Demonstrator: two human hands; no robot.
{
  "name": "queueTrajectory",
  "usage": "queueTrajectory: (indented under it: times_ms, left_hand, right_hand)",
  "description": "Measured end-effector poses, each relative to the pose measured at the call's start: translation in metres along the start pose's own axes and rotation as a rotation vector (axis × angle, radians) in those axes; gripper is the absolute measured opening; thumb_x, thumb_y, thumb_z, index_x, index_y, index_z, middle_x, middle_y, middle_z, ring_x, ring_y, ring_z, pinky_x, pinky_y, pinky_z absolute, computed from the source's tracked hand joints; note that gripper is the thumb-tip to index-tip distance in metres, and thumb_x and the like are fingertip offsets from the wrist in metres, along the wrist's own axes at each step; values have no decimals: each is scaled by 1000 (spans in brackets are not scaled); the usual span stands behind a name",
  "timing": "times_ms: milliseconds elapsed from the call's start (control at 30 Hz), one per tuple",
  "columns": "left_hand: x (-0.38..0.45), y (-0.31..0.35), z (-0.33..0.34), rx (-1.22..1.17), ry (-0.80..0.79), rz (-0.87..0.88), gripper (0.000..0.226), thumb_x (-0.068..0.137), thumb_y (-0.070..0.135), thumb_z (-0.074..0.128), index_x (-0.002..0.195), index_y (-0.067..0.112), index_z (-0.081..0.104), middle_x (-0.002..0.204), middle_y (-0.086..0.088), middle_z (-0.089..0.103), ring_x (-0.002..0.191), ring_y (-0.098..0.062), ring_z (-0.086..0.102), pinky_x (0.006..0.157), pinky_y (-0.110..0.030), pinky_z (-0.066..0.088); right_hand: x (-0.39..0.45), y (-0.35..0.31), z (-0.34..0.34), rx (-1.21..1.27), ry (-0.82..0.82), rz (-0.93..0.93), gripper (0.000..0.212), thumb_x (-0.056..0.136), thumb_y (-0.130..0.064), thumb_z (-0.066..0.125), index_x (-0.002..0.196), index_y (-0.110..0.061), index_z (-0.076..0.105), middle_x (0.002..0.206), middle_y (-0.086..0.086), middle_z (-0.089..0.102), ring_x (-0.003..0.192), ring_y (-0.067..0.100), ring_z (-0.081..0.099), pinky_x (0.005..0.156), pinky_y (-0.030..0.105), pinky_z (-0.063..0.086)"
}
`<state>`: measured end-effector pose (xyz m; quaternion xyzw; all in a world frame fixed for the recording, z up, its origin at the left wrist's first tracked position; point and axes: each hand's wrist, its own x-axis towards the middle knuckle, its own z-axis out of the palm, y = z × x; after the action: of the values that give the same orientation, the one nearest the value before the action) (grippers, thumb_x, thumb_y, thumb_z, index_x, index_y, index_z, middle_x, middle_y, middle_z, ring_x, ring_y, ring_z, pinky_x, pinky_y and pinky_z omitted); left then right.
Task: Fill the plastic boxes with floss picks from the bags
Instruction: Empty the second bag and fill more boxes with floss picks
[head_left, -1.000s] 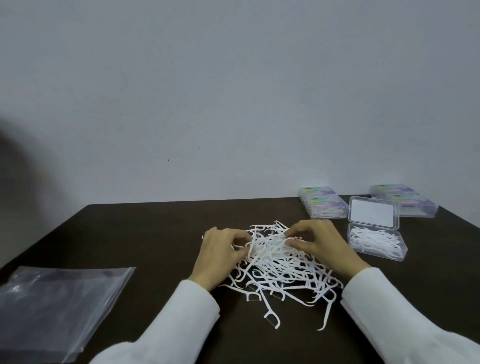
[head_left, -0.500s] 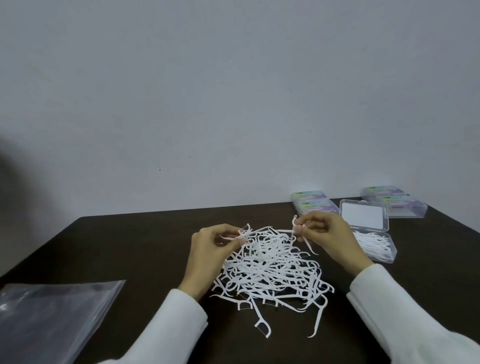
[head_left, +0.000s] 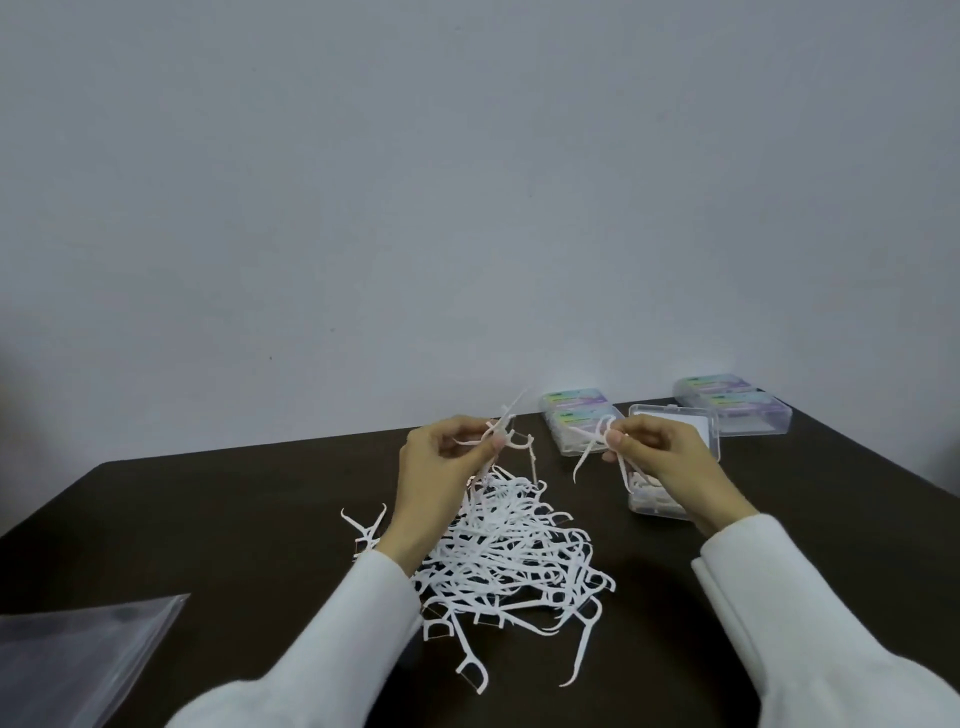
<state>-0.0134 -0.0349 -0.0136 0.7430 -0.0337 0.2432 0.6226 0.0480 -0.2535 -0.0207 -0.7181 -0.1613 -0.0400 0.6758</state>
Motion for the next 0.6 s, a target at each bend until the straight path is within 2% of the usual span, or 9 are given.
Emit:
queueTrajectory:
  times_ms: [167, 233, 300, 400, 467, 500, 600]
  left_hand:
    - [10, 1, 38, -90, -25, -46, 15, 76, 14, 76, 90, 10, 73, 82, -8, 72, 78, -22, 67, 65, -26, 53]
    - [12, -1, 53, -97, -44, -54, 15, 76, 15, 76, 90, 10, 73, 84, -11, 72, 78, -23, 67, 66, -29, 54]
    - [14, -3, 66, -102, -58, -63, 19, 76, 17, 76, 92, 8, 73, 84, -12, 72, 74, -22, 65, 63, -29, 52]
    - [17, -3, 80, -106, -64, -74, 17, 76, 18, 77, 91, 10, 73, 81, -7, 71, 67, -14, 60, 56, -22, 46]
    - [20, -1, 87, -119, -61, -78, 10, 77, 17, 76, 86, 17, 72, 79, -2, 70, 69, -12, 61, 59, -20, 47]
    - [22, -1, 91, -122, -62, -76, 8, 77, 17, 76, 83, 20, 72, 79, -1, 70, 71, -13, 61, 62, -21, 48]
    - [25, -1, 100, -118, -68, -61, 9, 77, 16, 77, 81, 22, 72, 80, -2, 71, 73, -14, 62, 65, -23, 50]
  right_hand:
    - [-1, 6, -26, -114, 164, 5, 7, 84, -5, 65, 84, -12, 66, 77, 6, 68, 62, 5, 66, 66, 20, 48]
    - [-3, 9, -35, -224, 245, 22, 5, 83, -8, 66, 84, -12, 66, 80, 6, 67, 70, 12, 66, 72, 24, 50]
    - [-6, 10, -43, -367, 306, 49, 9, 85, -11, 65, 93, -10, 66, 86, 5, 64, 79, 14, 62, 76, 24, 46]
    - [-8, 13, -54, -512, 293, 127, 20, 86, -11, 63, 106, -7, 65, 89, 5, 62, 70, 6, 59, 67, 17, 44]
    - [-8, 15, -55, -575, 245, 170, 26, 87, -11, 62, 113, -6, 63, 88, 5, 61, 66, 3, 57, 56, 12, 41]
    - [-8, 15, -56, -590, 242, 176, 29, 88, -11, 61, 116, -5, 61, 88, 5, 60, 65, 4, 56, 56, 12, 42]
    - [-6, 15, -56, -581, 280, 182, 40, 88, -13, 62, 125, -5, 50, 93, 9, 61, 74, 11, 56, 76, 24, 46]
